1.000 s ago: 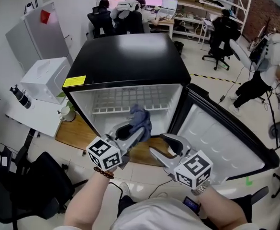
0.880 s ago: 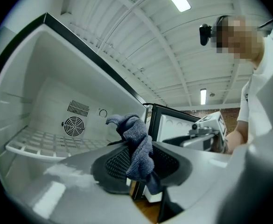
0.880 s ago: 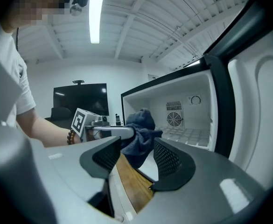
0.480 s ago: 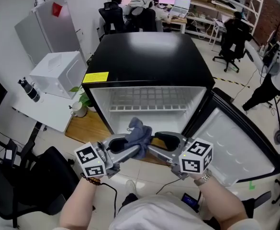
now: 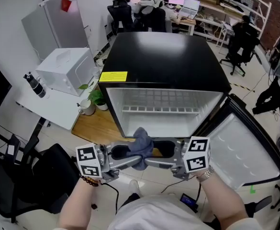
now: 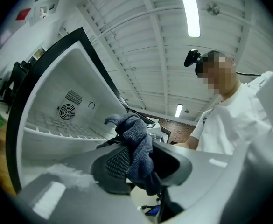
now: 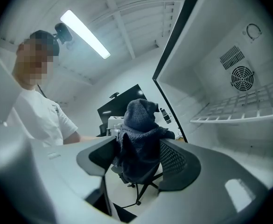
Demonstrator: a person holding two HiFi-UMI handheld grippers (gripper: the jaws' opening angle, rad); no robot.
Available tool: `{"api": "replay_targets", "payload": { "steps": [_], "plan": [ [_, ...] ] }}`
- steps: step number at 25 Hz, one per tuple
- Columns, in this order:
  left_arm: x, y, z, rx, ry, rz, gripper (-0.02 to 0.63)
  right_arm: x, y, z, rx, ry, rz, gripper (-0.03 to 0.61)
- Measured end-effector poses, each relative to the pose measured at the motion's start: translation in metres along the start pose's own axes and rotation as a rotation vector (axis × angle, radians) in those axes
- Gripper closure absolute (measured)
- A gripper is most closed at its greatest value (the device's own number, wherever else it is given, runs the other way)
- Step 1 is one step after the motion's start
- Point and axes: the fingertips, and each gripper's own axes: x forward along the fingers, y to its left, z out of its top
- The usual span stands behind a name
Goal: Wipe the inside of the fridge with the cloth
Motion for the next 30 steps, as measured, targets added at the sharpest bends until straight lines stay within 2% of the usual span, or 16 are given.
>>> {"api": "replay_targets", "payload": {
  "steps": [3,9,15,19,23,27,30],
  "plan": [
    [-0.004,-0.003,-0.003,-0.019,0.018,-0.036,0.488,0.011,0.006,-0.001,-0.002,0.011,0.048,0.293],
    [-0.010,-0.001,-0.006,-0.011,0.070,-0.049,0.485,0.022,0.009,-0.004,-0.022,0.025,0.099,0.312],
    [-0.017,-0.002,-0.012,-0.014,0.158,-0.089,0.480,0.030,0.011,-0.009,-0.024,0.040,0.155,0.334],
    [-0.024,-0.002,-0.017,-0.027,0.212,-0.108,0.446,0.033,0.007,-0.014,-0.009,0.041,0.163,0.370],
    [-0.030,0.012,-0.022,0.009,0.250,-0.029,0.426,0.040,-0.006,-0.017,-0.041,0.057,0.099,0.392],
    [-0.041,0.035,-0.031,0.070,0.307,0.112,0.382,0.046,-0.026,-0.020,-0.087,0.062,0.000,0.414],
    [-0.054,0.055,-0.035,0.093,0.316,0.222,0.368,0.049,-0.044,-0.022,-0.122,0.059,-0.088,0.419]
  ]
}}
